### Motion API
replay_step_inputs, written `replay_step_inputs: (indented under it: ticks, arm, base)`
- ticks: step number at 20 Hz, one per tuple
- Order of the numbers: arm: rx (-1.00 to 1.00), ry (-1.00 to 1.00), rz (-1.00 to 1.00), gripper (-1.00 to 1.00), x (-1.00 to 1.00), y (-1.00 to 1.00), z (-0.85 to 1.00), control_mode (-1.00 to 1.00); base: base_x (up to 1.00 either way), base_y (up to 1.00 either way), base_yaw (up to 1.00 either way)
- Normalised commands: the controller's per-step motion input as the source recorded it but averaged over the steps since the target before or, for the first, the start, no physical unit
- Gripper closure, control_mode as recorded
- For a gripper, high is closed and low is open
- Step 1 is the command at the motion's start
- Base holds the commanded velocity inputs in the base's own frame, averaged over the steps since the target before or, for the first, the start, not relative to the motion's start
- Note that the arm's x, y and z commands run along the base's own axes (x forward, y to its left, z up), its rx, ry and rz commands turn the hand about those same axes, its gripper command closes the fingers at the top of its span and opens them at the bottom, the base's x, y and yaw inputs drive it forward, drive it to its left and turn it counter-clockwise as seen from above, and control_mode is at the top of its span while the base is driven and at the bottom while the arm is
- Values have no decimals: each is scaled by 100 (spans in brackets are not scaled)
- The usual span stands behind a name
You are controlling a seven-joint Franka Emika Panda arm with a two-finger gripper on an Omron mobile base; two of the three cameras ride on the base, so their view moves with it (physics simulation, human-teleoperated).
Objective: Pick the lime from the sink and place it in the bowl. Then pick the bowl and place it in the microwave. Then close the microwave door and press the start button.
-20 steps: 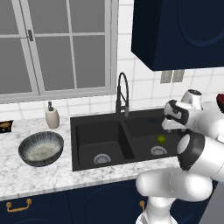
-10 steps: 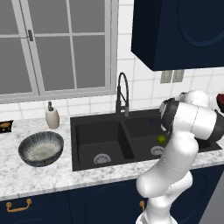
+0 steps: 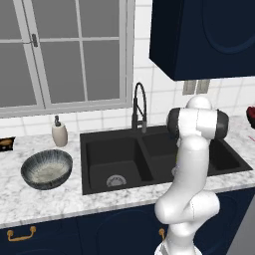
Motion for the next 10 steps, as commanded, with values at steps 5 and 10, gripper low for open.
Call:
replay_step_inputs:
  ticks: [5,10]
  arm:
    - [0,0,0,-100,39,-3,-47,-100]
    - [0,0,0,-100,23,-8,-39,-100]
  base:
    - [0,0,0]
    - [0,0,0]
